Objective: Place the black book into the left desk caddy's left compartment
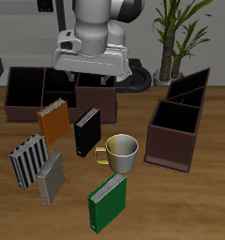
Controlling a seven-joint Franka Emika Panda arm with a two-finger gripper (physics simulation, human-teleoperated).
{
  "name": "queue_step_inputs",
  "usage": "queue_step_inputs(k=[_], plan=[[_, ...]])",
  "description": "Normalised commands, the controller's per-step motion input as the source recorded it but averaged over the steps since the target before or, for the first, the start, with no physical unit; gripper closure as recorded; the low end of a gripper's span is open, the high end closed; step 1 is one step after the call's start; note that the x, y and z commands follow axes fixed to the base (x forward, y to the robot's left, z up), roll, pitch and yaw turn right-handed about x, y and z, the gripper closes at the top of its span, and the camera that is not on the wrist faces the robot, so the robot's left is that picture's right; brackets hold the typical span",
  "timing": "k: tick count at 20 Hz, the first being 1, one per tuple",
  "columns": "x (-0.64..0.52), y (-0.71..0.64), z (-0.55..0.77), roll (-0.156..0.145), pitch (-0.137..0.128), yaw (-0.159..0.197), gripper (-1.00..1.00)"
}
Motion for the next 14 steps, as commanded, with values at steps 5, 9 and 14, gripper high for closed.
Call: queue_step_inputs(k=[5,9,14], plan=[[-0.01,-0.12,-0.27,-0.004,-0.070,-0.064,-1.00],[0.02,-0.10,-0.25,0.037,-0.050,-0.074,-1.00],[0.04,-0.05,-0.26,0.004,-0.047,-0.058,-1.00]])
